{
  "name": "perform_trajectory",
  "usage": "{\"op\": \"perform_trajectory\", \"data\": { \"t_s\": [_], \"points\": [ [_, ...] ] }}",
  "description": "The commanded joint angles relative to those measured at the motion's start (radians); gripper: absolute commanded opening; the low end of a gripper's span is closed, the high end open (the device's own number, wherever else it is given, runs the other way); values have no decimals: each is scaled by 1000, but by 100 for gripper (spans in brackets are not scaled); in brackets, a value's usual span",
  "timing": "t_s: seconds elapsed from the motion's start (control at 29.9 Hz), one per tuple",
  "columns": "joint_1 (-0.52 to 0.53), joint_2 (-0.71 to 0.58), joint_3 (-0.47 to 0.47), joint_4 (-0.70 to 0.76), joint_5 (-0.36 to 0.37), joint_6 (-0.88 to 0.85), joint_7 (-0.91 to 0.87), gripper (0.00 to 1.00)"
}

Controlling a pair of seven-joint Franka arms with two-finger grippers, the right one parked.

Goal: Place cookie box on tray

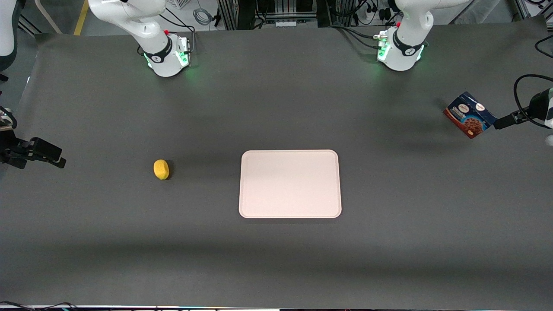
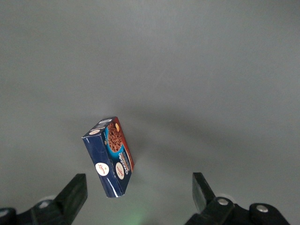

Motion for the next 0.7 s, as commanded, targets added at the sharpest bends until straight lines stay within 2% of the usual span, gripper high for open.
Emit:
{"op": "perform_trajectory", "data": {
  "t_s": [0.0, 0.37, 0.53, 0.67],
  "points": [
    [7, -44, 50, -78, -2, 50, 60, 100],
    [10, -96, 105, -201, -5, 63, 62, 100],
    [10, -179, 121, -326, -4, 148, 63, 100],
    [11, -181, 124, -359, -4, 191, 114, 100]
  ]
}}
